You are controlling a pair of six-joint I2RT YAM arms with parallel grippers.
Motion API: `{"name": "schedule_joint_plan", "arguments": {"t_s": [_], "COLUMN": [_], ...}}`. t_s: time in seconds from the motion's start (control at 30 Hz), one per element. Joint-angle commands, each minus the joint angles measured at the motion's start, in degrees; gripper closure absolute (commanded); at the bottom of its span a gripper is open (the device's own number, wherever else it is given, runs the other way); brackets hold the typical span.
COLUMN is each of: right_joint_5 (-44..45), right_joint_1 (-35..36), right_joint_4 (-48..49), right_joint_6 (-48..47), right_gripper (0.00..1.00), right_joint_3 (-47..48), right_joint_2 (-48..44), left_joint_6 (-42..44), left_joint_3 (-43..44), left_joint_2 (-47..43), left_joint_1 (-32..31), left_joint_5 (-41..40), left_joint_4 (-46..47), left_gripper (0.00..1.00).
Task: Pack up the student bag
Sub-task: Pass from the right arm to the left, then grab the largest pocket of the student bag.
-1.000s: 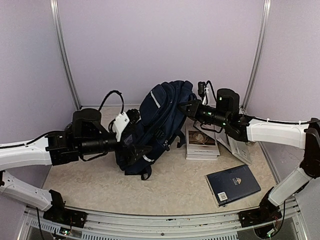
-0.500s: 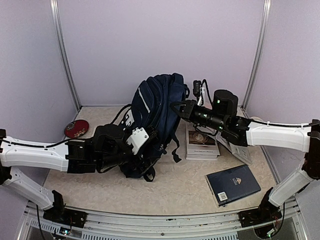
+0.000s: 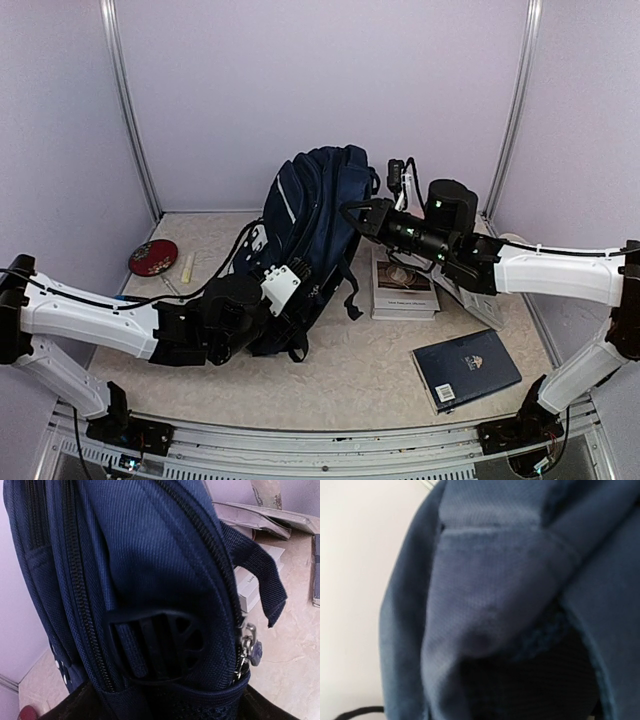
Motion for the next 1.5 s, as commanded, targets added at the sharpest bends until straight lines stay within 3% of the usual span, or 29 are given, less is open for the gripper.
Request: {"name": "schedule_joint_plan", "arguments": {"t_s": [0.0, 0.07, 0.13, 0.23, 0.33, 0.47, 0.53, 0.63, 0.77, 0.87, 1.0, 1.23, 1.47], "right_joint_5": [-0.35, 0.12, 0.62, 1.03, -1.86, 3.63, 7.19, 12.28, 16.89, 4.89, -6.81, -4.05, 5.65], "right_joint_1": [0.53, 0.54, 0.54, 0.13, -0.83, -0.86, -0.87, -0.72, 0.72, 3.20, 7.64, 11.33, 12.06], "right_joint_4": [8.04, 7.73, 7.63, 6.31, -0.78, -19.49, -24.45, -30.11, -34.13, -28.96, -24.82, -24.68, -24.89], "right_joint_6": [0.02, -0.36, -0.80, -2.59, -9.89, -22.26, -27.18, -31.61, -34.46, -35.85, -35.60, -34.14, -32.50], "right_gripper": [1.00, 1.00, 1.00, 1.00, 1.00, 0.60, 0.50, 0.46, 0.51, 0.67, 0.72, 0.76, 0.76], "right_joint_3": [1.65, 1.29, 0.76, 1.05, 5.16, 12.69, 13.71, 14.47, 14.24, 12.01, 13.02, 15.25, 15.03], "right_joint_2": [-4.85, -5.33, -5.75, -6.15, -5.85, -6.04, -7.68, -10.91, -14.09, -13.25, -4.82, 6.12, 10.13], "left_joint_6": [-0.76, -1.06, -1.30, -2.29, -3.13, -8.78, -13.32, -18.67, -17.42, -17.53, -17.78, -17.55, -17.63], "left_joint_3": [-1.92, -2.44, -3.13, -3.32, -2.74, 0.23, 2.02, 4.03, 5.41, 6.35, 6.40, 6.00, 5.12], "left_joint_2": [1.26, 0.77, 0.10, -1.21, -3.17, -5.78, -6.67, -7.49, -6.85, -5.87, -5.92, -6.75, -6.49], "left_joint_1": [0.53, 0.56, 0.75, 1.27, 1.60, 3.81, 6.70, 11.01, 11.28, 11.23, 11.11, 11.04, 11.10], "left_joint_5": [-5.42, -4.49, -2.70, -0.44, 2.98, 8.74, 13.08, 18.52, 18.91, 19.68, 20.52, 21.09, 22.27], "left_joint_4": [0.85, 0.90, 1.36, 1.36, 1.04, -1.88, -3.48, -4.75, -4.39, -4.13, -2.35, -1.89, -0.15], "left_gripper": [0.31, 0.45, 0.71, 1.00, 1.00, 1.00, 1.00, 1.00, 1.00, 1.00, 1.00, 1.00, 1.00]}}
